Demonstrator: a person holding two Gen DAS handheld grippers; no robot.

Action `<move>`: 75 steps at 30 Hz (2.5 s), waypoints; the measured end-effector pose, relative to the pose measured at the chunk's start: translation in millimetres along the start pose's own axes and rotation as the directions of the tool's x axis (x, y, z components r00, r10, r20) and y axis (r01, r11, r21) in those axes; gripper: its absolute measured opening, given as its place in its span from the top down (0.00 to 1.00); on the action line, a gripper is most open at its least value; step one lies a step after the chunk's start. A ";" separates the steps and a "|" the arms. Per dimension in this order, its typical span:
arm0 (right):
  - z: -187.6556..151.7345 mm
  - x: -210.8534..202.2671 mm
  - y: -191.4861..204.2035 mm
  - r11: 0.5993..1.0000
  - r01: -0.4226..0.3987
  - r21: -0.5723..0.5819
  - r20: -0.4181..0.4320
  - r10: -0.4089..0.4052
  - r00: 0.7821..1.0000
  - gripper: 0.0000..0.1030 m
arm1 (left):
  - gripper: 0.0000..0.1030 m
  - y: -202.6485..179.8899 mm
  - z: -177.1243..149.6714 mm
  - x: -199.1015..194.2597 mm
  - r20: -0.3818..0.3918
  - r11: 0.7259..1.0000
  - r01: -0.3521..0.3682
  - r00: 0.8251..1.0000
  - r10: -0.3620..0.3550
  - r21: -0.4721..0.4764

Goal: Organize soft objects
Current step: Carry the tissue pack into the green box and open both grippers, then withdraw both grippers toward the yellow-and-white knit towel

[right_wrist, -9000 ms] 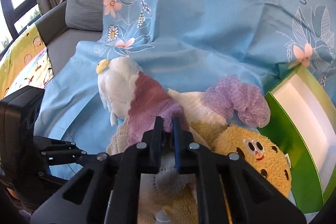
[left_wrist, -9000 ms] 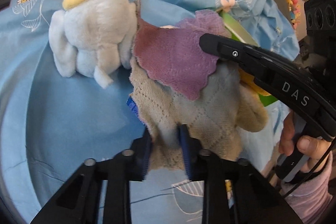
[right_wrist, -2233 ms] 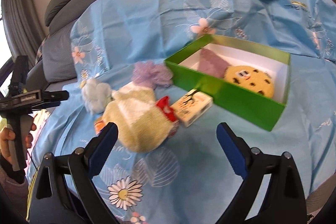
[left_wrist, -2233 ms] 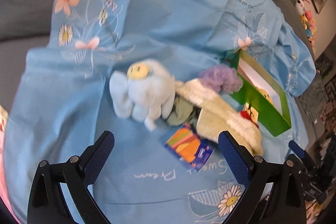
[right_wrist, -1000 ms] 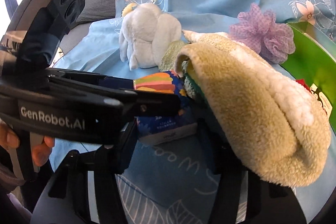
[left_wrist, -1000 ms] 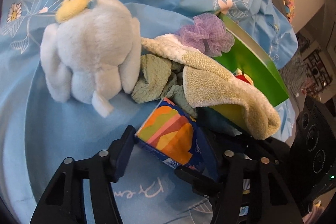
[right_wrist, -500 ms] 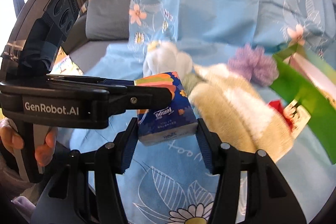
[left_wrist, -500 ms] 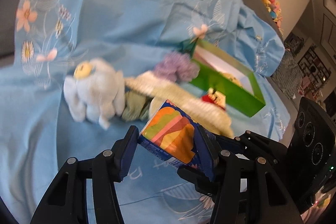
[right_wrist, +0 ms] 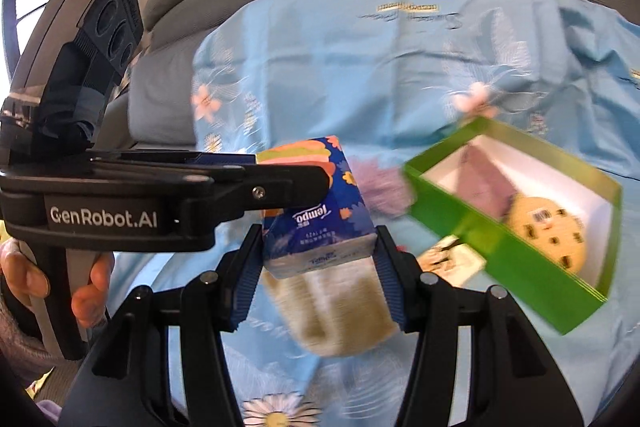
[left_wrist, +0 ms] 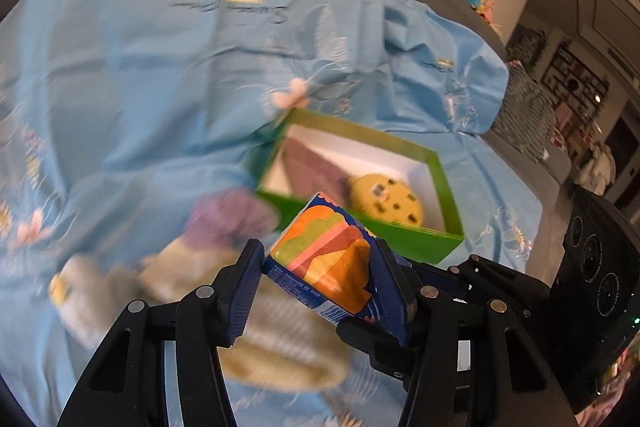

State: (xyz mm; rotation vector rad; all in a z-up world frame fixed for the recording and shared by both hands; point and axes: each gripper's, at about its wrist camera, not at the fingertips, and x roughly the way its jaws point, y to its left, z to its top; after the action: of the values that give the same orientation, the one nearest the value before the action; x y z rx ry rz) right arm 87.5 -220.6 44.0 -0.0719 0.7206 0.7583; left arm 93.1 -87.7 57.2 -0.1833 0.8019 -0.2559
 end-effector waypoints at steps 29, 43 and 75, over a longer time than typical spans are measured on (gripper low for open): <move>31.6 64.0 -178.8 0.968 0.137 0.212 -0.214 -0.091 0.973 0.46 | 0.46 -28.1 77.7 189.8 -0.254 0.998 0.039 0.966 -0.052 -0.056; 23.8 30.7 -170.1 0.938 0.302 0.167 -0.229 -0.262 0.938 0.16 | 0.23 -31.3 67.9 154.1 -0.247 0.989 -0.127 0.958 0.143 0.079; -8.5 -56.7 -46.2 0.952 0.305 0.027 -0.139 -0.299 0.944 0.01 | 0.04 22.4 -35.0 -8.9 -0.093 0.983 -0.182 0.980 0.178 -0.033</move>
State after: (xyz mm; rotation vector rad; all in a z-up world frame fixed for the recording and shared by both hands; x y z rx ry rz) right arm 84.3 -291.4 64.1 -0.1863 0.8320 0.4442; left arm 65.1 -65.9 33.6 -0.1378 0.9077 -0.0770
